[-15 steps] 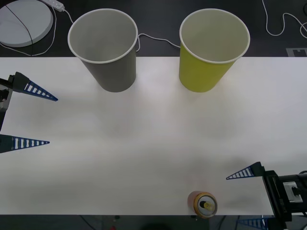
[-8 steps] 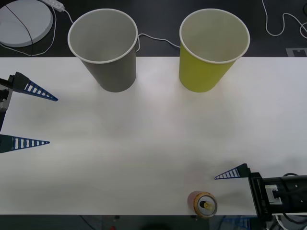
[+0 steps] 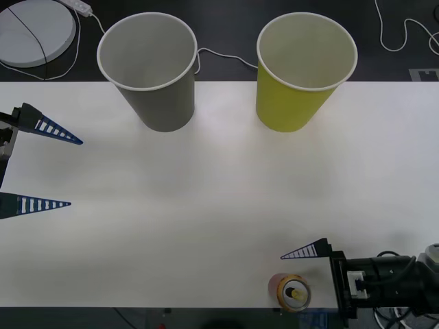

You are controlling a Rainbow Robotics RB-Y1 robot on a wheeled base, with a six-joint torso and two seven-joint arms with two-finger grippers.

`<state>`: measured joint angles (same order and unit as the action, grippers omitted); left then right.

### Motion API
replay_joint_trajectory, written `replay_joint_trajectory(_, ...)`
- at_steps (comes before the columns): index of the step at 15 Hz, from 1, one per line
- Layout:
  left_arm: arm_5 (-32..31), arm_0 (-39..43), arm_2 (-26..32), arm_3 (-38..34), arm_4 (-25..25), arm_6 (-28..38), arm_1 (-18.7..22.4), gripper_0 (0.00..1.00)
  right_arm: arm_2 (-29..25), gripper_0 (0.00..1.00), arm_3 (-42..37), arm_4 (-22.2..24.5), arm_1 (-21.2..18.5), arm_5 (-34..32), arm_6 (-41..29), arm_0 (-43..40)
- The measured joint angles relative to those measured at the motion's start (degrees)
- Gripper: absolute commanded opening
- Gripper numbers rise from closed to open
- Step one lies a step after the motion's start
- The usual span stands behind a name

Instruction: Put the can into the green bin and the plastic bottle into the gray bin

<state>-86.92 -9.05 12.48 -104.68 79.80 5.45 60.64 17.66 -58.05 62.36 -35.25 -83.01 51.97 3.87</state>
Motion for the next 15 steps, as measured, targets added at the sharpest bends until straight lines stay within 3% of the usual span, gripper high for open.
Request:
replay_joint_trajectory(7, 0.00, 0.00, 0.00, 0.00, 0.00, 0.00, 0.00, 1.00, 1.50, 1.00, 0.03, 0.18, 1.32, 0.22, 0.58, 0.00)
replay_joint_trajectory(8, 0.00, 0.00, 0.00, 0.00, 0.00, 0.00, 0.00, 1.00, 1.50, 0.78, 0.04, 0.16, 1.29, 0.24, 0.70, 0.00)
replay_joint_trajectory(9, 0.00, 0.00, 0.00, 0.00, 0.00, 0.00, 0.00, 1.00, 1.50, 0.17, 0.03, 0.15, 1.32, 0.30, 0.82, 0.00)
replay_joint_trajectory(10, 0.00, 0.00, 0.00, 0.00, 0.00, 0.00, 0.00, 1.00, 1.50, 0.00, 0.00, 0.19, 1.34, 0.30, 0.84, 0.00)
replay_joint_trajectory(15, 0.00, 0.00, 0.00, 0.00, 0.00, 0.00, 0.00, 1.00, 1.80, 0.00, 0.01, 0.20, 2.38, 0.53, 0.45, 0.00)
